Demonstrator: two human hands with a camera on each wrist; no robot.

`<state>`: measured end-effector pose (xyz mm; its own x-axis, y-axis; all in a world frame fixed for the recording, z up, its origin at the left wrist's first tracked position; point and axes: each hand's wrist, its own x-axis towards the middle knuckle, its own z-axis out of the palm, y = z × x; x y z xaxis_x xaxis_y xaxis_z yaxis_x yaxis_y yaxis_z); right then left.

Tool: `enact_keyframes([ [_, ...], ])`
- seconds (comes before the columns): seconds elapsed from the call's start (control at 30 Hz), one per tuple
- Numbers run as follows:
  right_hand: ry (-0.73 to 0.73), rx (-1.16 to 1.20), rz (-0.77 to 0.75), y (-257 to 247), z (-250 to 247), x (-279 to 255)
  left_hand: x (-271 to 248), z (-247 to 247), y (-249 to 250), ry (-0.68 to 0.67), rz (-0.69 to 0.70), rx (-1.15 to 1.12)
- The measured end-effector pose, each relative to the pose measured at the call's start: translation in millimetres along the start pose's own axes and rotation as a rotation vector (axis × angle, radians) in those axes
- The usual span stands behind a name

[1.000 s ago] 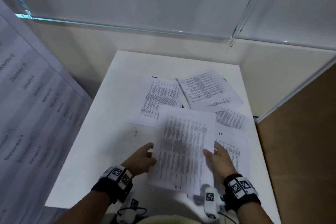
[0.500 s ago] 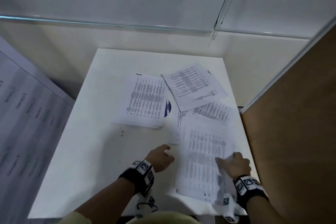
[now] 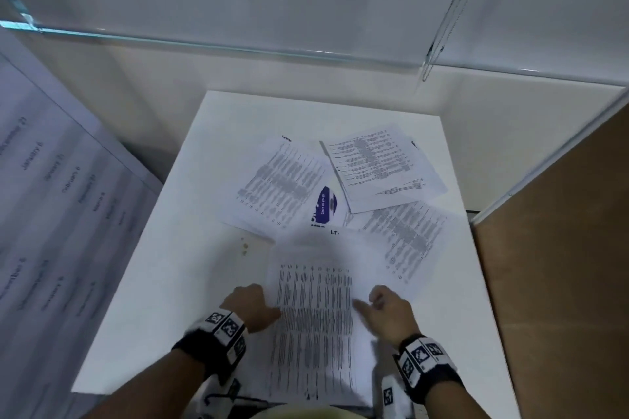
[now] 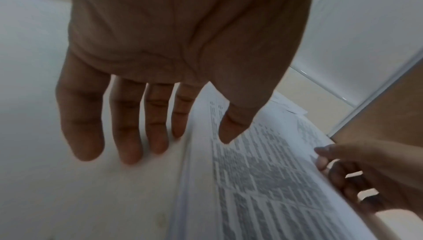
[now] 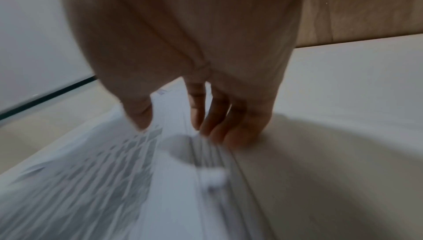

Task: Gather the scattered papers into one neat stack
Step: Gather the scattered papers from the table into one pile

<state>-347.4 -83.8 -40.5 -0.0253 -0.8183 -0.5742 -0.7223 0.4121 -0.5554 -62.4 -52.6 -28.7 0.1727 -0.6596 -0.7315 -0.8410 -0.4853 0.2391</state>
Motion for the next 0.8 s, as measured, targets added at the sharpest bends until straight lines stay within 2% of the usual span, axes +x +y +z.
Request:
enact_keyframes([
  [0.1, 0.235, -0.04, 0.124, -9, -22, 17, 7, -21, -3, 0.1, -0.01, 0.057],
  [0.17, 0.309, -0.051, 0.275, -14, -40, 32, 12, -35, 4, 0.158, 0.032, 0.045],
  [0.3, 0.284, -0.131, 0.416, -17, -60, 64, 33, -64, 27, 0.279, 0.127, -0.09],
  [0.4, 0.25, -0.153, 0.454, -17, -64, 82, 56, -88, 38, 0.351, 0.112, -0.125],
  [0.53, 0.239, -0.23, 0.563, -12, -60, 104, 87, -113, 27, 0.367, -0.065, -0.058],
  [0.67, 0.201, -0.372, 0.527, -32, -66, 102, 116, -126, 7, 0.348, -0.24, -0.142],
  [0.8, 0.152, -0.321, 0.533, -37, -68, 105, 131, -121, 7, 0.364, -0.294, -0.172],
])
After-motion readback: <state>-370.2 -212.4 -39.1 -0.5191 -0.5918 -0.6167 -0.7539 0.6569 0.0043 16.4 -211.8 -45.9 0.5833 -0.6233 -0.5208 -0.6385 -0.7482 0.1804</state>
